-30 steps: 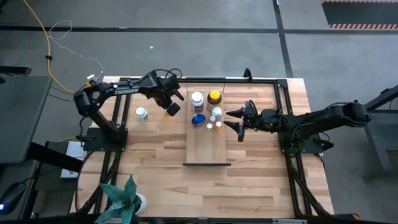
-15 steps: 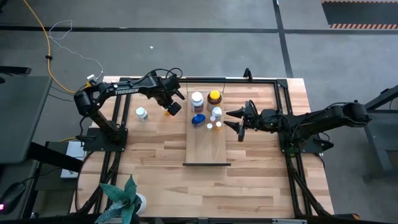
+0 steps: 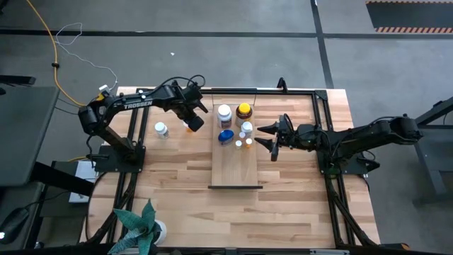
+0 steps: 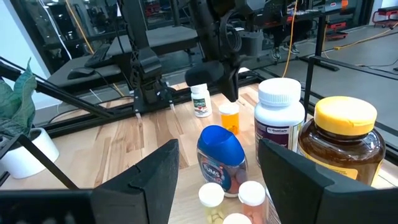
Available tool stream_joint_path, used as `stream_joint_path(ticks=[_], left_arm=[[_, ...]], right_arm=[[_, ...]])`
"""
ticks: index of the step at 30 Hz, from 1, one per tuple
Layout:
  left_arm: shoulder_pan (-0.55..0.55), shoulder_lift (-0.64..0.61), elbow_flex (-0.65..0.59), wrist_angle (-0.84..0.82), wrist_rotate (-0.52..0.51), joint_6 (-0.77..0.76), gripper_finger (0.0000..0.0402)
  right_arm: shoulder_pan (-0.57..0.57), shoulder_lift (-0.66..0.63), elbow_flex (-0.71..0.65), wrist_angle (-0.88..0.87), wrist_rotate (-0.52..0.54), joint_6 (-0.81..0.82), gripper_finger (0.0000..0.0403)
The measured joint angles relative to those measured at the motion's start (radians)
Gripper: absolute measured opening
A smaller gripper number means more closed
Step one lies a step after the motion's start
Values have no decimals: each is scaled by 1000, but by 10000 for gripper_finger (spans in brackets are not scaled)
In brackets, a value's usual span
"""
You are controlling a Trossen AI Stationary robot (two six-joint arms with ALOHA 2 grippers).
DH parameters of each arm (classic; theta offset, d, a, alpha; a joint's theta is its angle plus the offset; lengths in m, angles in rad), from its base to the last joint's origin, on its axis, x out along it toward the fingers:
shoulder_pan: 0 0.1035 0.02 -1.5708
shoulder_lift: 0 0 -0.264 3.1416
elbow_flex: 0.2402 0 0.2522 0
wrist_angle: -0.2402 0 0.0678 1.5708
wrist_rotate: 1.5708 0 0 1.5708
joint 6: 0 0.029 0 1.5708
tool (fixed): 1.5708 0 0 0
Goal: Pick and place medicine bottles onto shelf by color
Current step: Put the medium orange pill bottle on the shelf
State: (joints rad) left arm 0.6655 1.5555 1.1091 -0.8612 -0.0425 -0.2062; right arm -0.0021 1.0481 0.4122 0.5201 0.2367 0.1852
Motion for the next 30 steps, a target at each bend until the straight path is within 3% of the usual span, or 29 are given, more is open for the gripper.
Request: stream_joint_path(ticks=[12, 16, 21, 30], left_arm=[[2, 0, 0, -9, -24, -31, 231], [2, 0, 0, -16, -23, -57, 278], [9, 0, 0, -52, -21, -88, 303], [37, 7, 1, -54, 16, -152, 305]], right_arm=[[0, 0, 0, 0, 0, 1, 211], [0, 0, 0, 0, 0, 11, 211], [0, 0, 0, 0, 0, 18, 211], [0, 0, 0, 0, 0, 17, 211]])
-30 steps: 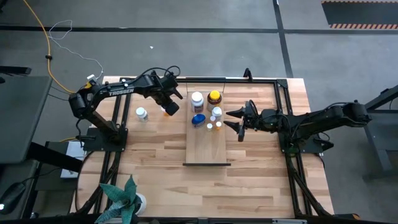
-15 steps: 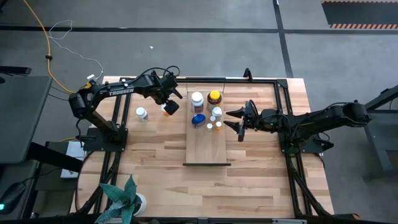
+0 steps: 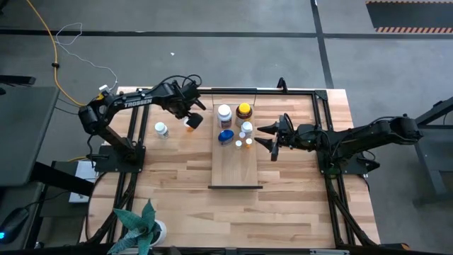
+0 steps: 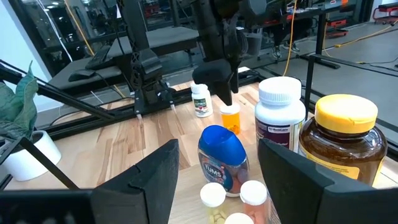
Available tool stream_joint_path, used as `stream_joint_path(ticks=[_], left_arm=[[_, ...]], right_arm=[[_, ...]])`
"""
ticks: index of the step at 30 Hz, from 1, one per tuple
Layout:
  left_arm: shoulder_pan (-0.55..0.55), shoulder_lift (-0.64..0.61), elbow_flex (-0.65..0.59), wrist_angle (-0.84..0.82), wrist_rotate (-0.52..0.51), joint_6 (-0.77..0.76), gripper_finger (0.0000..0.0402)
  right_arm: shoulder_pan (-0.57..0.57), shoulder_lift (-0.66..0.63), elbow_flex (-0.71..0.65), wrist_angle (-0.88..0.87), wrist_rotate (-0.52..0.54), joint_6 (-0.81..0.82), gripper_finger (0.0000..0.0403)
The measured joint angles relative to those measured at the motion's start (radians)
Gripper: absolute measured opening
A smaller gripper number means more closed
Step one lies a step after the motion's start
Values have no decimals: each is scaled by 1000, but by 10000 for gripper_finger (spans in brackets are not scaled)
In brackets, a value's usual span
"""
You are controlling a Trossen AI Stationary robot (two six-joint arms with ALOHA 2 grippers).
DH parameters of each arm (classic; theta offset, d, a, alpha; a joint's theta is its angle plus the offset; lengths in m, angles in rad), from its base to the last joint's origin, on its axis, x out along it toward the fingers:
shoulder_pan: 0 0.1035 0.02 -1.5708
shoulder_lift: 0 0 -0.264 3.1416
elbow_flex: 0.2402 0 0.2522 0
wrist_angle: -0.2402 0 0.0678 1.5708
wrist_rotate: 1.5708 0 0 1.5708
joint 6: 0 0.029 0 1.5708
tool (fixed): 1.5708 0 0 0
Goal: Pick and place medicine bottles onto shelf by color
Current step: Put the medium orange pill bottle on the shelf
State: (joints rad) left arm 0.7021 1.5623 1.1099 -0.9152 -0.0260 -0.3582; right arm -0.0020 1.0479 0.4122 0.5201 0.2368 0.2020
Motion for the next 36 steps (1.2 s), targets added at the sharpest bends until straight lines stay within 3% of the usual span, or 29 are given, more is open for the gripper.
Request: stream_joint_path(ticks=[16, 31, 36], left_arm=[[24, 126, 1, -2, 76, -78, 305], [24, 134, 1, 22, 74, -94, 305], [23, 134, 1, 22, 58, -97, 288]], right_arm=[[0, 0, 0, 0, 0, 0, 211], [0, 0, 0, 0, 0, 0, 211], [0, 0, 0, 0, 0, 1, 211]])
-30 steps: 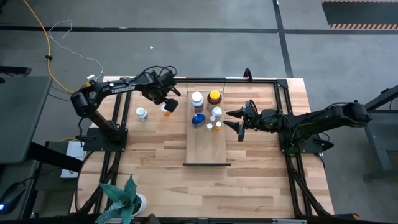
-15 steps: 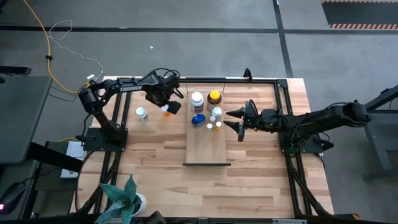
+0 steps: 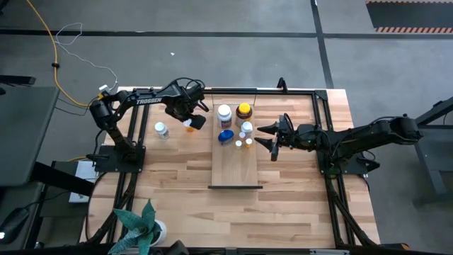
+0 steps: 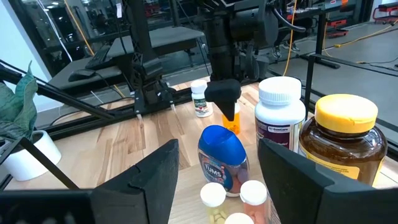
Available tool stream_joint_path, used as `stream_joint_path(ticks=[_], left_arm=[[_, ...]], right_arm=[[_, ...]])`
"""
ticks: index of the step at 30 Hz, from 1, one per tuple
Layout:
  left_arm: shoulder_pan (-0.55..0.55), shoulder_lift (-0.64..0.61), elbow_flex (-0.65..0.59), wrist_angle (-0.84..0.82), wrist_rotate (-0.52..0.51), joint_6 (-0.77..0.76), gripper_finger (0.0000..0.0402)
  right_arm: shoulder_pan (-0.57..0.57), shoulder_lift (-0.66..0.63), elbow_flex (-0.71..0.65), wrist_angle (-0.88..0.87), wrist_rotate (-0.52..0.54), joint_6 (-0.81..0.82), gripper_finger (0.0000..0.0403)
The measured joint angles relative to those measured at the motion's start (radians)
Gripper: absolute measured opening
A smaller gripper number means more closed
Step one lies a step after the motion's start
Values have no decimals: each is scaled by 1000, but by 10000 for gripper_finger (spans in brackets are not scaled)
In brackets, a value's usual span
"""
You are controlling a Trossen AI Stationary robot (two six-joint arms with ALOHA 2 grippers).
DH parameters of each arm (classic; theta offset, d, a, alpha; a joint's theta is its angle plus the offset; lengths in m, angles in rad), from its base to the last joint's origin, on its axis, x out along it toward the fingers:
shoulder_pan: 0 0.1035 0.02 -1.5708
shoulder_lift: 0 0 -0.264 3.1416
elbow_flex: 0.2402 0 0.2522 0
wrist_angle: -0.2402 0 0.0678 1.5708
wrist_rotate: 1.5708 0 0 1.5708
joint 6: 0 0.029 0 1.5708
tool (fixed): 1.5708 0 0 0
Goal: Pick and place medicine bottles onto shelf by color
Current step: Put the medium orange pill bottle on the shelf
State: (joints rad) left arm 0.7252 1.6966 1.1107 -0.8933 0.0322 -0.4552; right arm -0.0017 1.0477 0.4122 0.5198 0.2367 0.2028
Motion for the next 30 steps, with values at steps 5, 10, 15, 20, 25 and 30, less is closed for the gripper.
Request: stream_joint_path(ticks=[5, 10, 15, 20, 25, 30], left_arm=[[-7, 0, 0, 0, -2, -6, 250], [-7, 0, 0, 0, -2, -17, 210], [-7, 0, 0, -1, 7, -16, 200], [-7, 0, 0, -5, 26, 2, 209], [-7, -22, -1, -8, 47, 9, 210], [-7, -69, -1, -42, 111, 47, 210]], right_arm=[[0, 0, 0, 0, 0, 1, 211], [0, 0, 0, 0, 0, 2, 211], [0, 0, 0, 0, 0, 2, 211], [0, 0, 0, 0, 0, 2, 211], [0, 0, 0, 0, 0, 2, 211], [0, 0, 0, 0, 0, 2, 211]])
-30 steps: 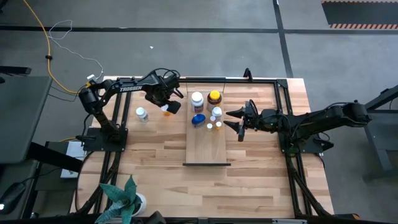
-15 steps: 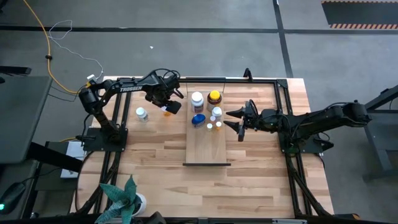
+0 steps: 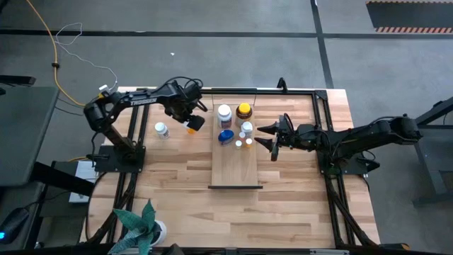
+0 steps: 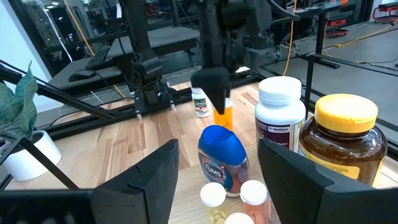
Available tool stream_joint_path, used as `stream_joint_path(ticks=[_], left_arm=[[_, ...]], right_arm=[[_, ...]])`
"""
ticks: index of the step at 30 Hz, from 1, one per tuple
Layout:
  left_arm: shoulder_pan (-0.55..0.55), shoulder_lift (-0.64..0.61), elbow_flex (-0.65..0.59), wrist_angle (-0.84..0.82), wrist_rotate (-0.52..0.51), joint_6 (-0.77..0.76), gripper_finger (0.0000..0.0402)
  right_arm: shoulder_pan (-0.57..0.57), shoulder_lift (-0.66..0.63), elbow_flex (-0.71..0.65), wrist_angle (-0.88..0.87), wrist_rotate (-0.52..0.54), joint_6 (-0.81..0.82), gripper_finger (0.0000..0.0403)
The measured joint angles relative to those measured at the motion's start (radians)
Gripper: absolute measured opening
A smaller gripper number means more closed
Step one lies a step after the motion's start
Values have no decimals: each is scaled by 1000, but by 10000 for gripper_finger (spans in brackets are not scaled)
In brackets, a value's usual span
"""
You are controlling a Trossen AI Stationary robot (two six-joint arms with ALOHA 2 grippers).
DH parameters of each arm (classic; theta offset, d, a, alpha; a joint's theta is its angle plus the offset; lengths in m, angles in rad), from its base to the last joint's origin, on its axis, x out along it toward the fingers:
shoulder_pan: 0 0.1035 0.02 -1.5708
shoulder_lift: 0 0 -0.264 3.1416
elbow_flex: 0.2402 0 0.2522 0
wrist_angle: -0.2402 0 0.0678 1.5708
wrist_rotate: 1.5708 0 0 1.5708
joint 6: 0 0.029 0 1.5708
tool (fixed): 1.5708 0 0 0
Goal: Pick and place medicine bottles onto shelf by color
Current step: Put the medium orange pill bottle on the shelf
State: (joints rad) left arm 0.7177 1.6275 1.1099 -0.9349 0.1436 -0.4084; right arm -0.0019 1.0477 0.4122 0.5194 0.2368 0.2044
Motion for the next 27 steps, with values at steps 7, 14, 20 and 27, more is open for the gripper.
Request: stream_joint_path(ticks=[7, 14, 20, 27], left_arm=[[-55, -120, 0, -70, 22, -2, 211], [-270, -209, 1, -58, 66, -103, 211], [-480, -215, 1, 54, 67, -200, 211], [-561, -94, 199, 102, 53, -166, 211]], right_arm=[[0, 0, 0, 0, 0, 0, 211], [0, 0, 0, 0, 0, 0, 211], [0, 0, 0, 1, 0, 0, 211], [0, 0, 0, 3, 0, 6, 211]])
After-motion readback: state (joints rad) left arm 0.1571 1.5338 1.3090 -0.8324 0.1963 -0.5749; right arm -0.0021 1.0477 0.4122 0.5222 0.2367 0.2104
